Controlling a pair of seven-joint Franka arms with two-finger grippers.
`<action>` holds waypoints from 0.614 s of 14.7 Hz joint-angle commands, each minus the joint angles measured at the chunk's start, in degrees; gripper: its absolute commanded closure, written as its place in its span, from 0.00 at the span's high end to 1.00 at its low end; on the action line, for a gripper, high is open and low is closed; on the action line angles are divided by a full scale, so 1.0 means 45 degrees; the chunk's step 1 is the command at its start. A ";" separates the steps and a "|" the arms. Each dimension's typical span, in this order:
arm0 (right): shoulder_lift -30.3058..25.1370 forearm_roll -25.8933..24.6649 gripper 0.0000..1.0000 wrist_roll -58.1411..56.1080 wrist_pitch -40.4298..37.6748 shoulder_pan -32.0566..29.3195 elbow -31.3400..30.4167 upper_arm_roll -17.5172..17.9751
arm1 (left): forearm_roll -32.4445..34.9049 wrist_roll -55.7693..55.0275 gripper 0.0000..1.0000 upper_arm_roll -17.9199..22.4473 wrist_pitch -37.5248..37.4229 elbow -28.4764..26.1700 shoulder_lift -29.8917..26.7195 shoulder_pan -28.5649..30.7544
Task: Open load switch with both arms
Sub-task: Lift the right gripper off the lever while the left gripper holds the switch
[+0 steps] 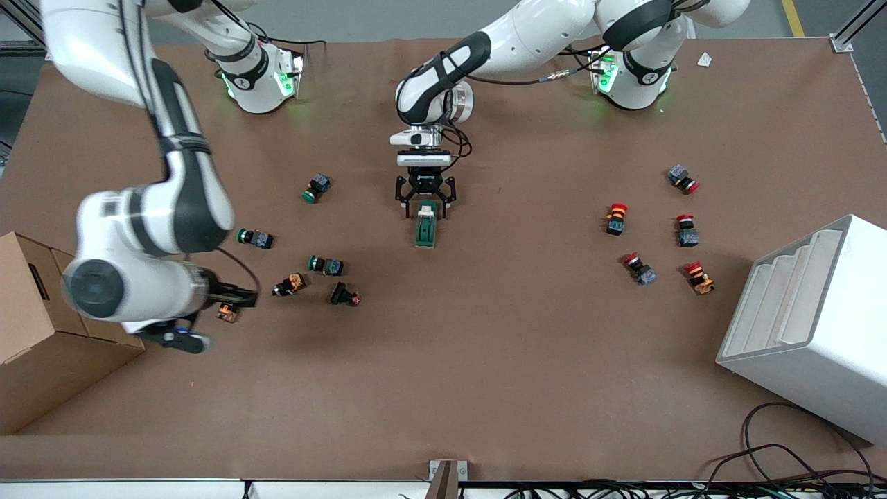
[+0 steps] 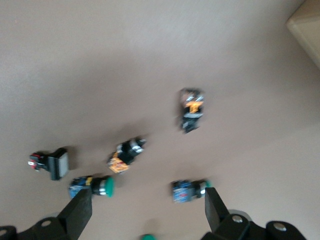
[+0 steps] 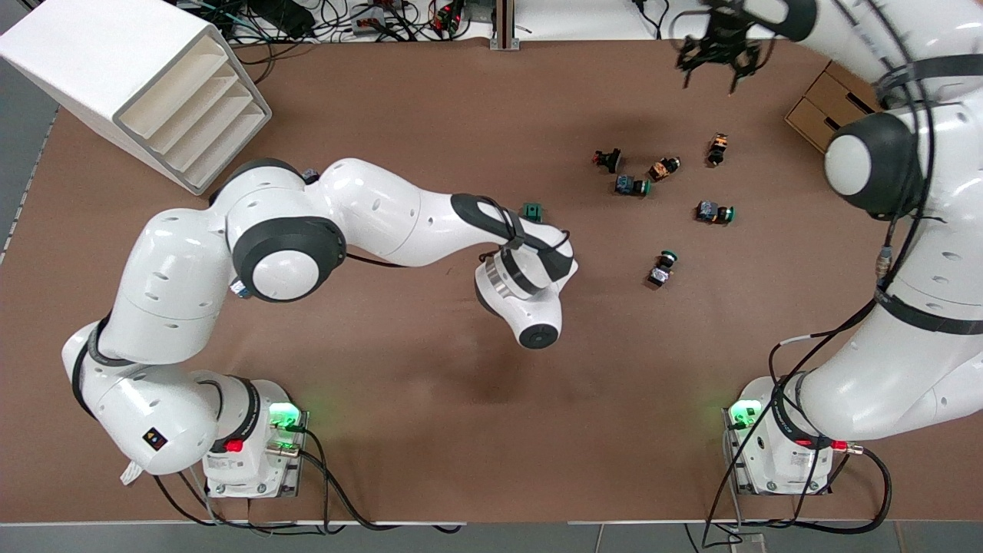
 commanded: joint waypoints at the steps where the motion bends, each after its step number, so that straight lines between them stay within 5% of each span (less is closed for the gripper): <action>1: -0.1022 -0.0277 1.00 -0.2924 0.0078 -0.1150 -0.0653 0.0309 | -0.1932 0.1001 0.99 -0.0027 0.0284 0.0323 -0.1235 0.0158; 9: -0.2176 -0.0394 1.00 -0.4868 -0.0136 -0.2052 -0.1064 0.0269 | -1.0386 0.8417 0.99 -0.0105 0.0265 0.1478 -0.5021 0.2107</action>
